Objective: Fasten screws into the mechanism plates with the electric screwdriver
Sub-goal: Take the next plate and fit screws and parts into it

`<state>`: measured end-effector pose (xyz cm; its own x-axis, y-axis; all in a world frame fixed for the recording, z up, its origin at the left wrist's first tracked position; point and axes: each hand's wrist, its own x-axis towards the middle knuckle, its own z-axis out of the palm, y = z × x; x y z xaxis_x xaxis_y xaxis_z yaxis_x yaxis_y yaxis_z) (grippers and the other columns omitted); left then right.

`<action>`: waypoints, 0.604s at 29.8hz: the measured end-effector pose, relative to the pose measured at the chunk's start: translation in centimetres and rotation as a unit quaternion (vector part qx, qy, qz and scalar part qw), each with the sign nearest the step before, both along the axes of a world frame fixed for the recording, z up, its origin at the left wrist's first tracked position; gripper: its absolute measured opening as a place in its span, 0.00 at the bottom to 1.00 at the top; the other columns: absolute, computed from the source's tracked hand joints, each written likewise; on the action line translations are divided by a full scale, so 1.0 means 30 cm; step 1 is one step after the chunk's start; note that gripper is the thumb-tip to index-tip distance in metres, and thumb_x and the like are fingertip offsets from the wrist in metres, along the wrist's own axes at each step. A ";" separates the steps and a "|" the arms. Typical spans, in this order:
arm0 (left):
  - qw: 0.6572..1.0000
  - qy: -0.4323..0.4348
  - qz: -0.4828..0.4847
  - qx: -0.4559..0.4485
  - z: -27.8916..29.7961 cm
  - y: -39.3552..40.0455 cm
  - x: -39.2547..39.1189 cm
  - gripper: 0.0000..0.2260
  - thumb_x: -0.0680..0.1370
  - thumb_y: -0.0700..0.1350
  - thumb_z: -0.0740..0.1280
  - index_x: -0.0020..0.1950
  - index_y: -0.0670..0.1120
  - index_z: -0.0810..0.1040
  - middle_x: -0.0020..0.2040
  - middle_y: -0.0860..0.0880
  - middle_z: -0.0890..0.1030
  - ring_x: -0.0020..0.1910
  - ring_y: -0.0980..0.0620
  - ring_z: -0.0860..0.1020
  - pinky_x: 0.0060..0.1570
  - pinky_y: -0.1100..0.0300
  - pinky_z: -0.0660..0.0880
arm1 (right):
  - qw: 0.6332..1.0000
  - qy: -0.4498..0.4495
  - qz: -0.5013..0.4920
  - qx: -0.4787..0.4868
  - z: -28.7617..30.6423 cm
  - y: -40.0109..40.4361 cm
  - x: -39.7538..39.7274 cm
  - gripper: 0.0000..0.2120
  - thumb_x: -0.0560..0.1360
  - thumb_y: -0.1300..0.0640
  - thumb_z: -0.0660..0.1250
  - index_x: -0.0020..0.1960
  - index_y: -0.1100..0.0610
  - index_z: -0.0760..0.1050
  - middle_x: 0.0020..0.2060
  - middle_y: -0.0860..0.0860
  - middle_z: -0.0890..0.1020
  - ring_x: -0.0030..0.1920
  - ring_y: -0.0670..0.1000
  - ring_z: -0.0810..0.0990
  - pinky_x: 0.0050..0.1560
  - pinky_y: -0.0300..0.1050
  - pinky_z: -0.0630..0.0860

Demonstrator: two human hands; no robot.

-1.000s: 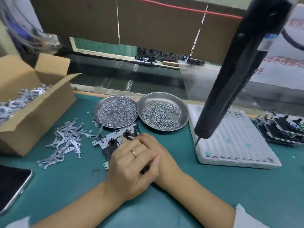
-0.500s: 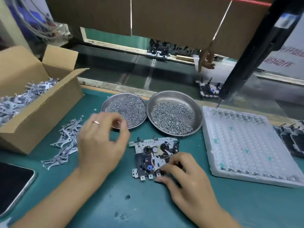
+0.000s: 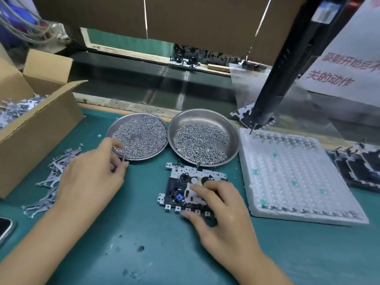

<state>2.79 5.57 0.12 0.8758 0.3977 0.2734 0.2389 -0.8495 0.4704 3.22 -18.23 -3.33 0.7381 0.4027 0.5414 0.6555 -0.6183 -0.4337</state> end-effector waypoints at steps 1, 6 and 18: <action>0.999 -0.023 -0.008 -0.033 0.004 -0.007 -0.001 0.11 0.73 0.46 0.71 0.50 0.57 0.74 0.34 0.61 0.78 0.39 0.56 0.78 0.40 0.58 0.73 | 0.999 0.011 -0.002 0.032 0.012 -0.003 0.000 0.18 0.72 0.49 0.70 0.57 0.58 0.80 0.47 0.51 0.78 0.48 0.50 0.77 0.51 0.43 0.73; 0.957 -0.111 -0.176 -0.201 -0.012 -0.108 -0.015 0.13 0.70 0.43 0.74 0.48 0.59 0.78 0.38 0.59 0.81 0.39 0.62 0.78 0.38 0.76 0.68 | 0.990 0.040 0.010 0.135 0.046 -0.008 0.003 0.12 0.77 0.56 0.65 0.58 0.58 0.79 0.49 0.50 0.79 0.52 0.47 0.78 0.55 0.40 0.73; 0.907 -0.278 -0.315 0.005 -0.111 -0.218 -0.036 0.18 0.76 0.45 0.69 0.65 0.49 0.72 0.43 0.52 0.83 0.40 0.56 0.79 0.45 0.59 0.76 | 0.984 0.137 0.017 0.108 0.039 -0.003 -0.002 0.18 0.74 0.57 0.66 0.64 0.56 0.75 0.58 0.49 0.78 0.61 0.47 0.74 0.65 0.32 0.62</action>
<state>1.72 -0.97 -3.20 0.6540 -0.1391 0.7436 -0.5683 -0.7392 0.3615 3.16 -18.31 -2.16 0.8564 0.3270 0.3995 0.5142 -0.4714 -0.7165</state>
